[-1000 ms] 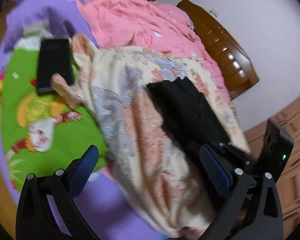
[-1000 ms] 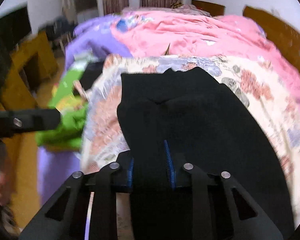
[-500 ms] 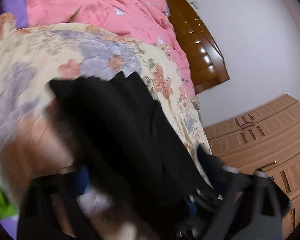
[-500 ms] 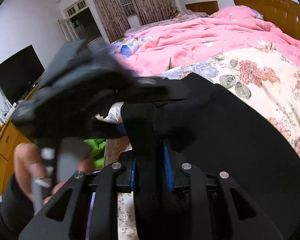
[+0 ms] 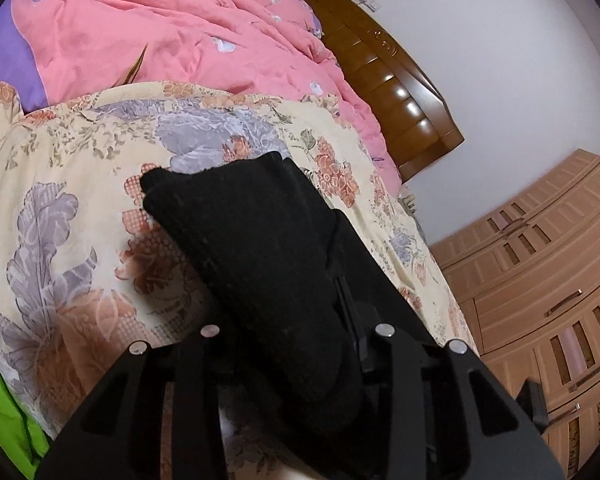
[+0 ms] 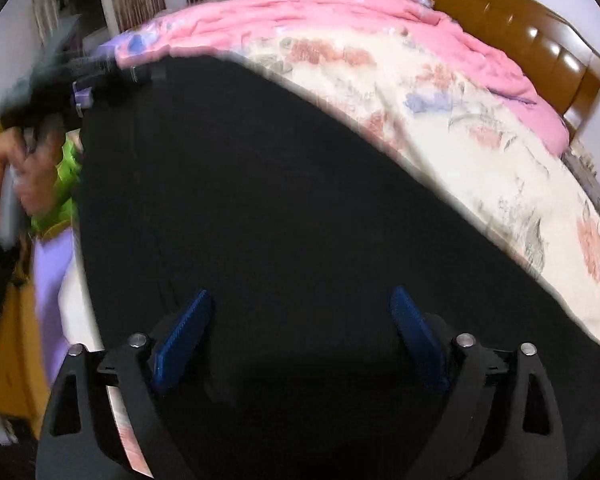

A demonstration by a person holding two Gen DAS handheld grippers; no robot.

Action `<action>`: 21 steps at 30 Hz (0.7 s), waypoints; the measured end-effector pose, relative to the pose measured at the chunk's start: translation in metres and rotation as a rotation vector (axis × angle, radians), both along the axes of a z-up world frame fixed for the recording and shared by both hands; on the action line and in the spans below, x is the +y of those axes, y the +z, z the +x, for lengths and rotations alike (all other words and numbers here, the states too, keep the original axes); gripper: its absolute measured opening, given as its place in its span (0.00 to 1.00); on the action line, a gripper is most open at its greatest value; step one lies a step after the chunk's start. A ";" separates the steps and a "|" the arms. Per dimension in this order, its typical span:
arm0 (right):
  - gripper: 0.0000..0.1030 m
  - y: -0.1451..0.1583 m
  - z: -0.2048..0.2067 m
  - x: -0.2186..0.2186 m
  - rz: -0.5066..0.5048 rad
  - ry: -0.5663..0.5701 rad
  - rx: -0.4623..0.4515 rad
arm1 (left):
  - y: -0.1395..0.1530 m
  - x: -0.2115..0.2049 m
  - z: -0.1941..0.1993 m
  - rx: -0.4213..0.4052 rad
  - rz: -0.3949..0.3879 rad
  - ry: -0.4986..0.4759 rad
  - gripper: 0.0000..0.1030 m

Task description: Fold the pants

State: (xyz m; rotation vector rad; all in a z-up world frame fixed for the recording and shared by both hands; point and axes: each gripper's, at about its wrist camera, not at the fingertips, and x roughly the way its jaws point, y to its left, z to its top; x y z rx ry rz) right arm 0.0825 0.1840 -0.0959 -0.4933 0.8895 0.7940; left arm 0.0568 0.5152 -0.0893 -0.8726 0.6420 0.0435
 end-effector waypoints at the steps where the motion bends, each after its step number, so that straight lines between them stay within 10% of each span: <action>1: 0.87 0.000 0.000 0.002 -0.009 0.002 -0.008 | 0.002 -0.001 0.000 0.001 0.008 0.002 0.34; 9: 0.88 0.001 0.001 -0.009 0.052 0.006 0.017 | 0.059 -0.039 -0.002 -0.034 0.189 0.008 0.34; 16: 0.88 0.059 0.016 -0.168 0.566 -0.260 0.124 | 0.153 -0.209 -0.001 -0.150 0.665 -0.176 0.35; 21: 0.89 0.034 0.026 -0.308 0.967 -0.506 0.411 | 0.143 -0.334 0.003 -0.194 0.832 -0.383 0.31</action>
